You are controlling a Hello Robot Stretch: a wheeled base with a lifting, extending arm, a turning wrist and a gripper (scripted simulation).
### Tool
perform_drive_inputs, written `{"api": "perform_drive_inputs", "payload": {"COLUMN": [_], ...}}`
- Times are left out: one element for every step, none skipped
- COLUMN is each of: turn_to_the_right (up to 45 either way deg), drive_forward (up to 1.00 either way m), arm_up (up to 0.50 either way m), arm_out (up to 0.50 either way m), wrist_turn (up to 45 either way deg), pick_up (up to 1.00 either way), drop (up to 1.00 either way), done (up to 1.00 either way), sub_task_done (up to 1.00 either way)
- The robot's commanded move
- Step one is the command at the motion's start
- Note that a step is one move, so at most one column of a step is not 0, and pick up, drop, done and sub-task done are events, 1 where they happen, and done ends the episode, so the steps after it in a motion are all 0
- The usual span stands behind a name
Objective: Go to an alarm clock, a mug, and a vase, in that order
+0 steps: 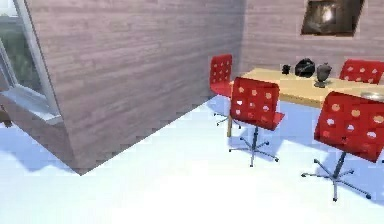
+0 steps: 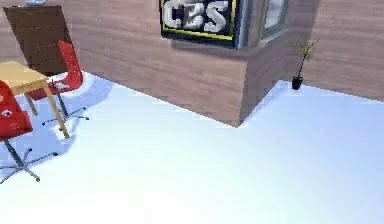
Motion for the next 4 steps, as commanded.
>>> {"api": "perform_drive_inputs", "payload": {"turn_to_the_right": [0.0, 0.0, 0.0, 45.0], "drive_forward": [1.0, 1.0, 0.5, 0.0], "arm_up": [0.0, 0.0, 0.0, 0.0], "arm_out": [0.0, 0.0, 0.0, 0.0], "wrist_turn": [0.0, 0.0, 0.0, 0.0], "pick_up": [0.0, 0.0, 0.0, 0.0], "drop": [0.0, 0.0, 0.0, 0.0], "done": [0.0, 0.0, 0.0, 0.0], "sub_task_done": [0.0, 0.0, 0.0, 0.0]}}
